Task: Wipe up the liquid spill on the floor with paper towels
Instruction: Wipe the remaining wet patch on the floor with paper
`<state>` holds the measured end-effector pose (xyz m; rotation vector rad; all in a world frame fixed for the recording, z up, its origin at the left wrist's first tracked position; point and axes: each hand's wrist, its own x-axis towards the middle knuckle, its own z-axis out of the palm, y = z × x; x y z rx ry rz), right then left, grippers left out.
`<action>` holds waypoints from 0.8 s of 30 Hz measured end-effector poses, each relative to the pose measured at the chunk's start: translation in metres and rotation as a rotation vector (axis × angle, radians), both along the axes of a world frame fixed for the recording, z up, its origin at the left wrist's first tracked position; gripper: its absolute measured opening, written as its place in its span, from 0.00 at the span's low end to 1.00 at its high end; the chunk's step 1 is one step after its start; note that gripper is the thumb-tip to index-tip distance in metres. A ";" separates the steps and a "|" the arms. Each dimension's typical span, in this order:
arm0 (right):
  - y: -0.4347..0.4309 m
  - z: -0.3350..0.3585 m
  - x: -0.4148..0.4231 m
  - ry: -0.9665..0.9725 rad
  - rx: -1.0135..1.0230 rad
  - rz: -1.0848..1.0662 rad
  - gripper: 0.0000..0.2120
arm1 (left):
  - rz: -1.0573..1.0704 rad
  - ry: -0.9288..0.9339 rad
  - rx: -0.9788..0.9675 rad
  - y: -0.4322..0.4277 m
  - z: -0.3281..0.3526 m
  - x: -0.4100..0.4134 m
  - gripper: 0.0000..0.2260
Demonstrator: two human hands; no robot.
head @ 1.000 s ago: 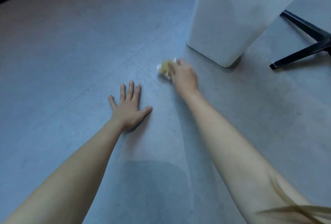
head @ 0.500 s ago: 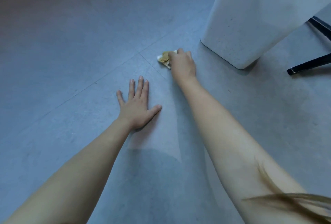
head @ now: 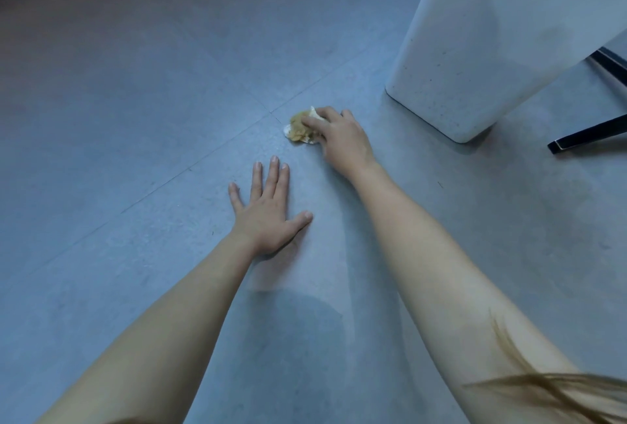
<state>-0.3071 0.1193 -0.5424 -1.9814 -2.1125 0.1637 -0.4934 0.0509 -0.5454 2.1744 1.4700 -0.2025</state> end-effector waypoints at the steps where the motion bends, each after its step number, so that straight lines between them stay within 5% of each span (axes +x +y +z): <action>1: -0.008 -0.003 0.011 0.015 0.029 -0.015 0.22 | -0.001 -0.006 -0.010 0.001 0.000 -0.001 0.40; 5: -0.038 -0.005 0.046 0.033 0.024 -0.308 0.22 | -0.002 -0.006 -0.035 0.004 0.002 -0.002 0.40; 13: -0.117 -0.006 0.053 -0.006 0.085 0.025 0.20 | 0.025 0.030 -0.084 0.008 0.018 -0.003 0.38; 19: -0.124 0.008 0.082 0.006 0.150 -0.471 0.21 | -0.005 0.071 -0.083 -0.004 0.025 -0.005 0.37; 24: -0.138 0.006 0.079 -0.025 -0.097 -0.622 0.25 | -0.026 0.066 -0.061 -0.016 0.022 -0.009 0.35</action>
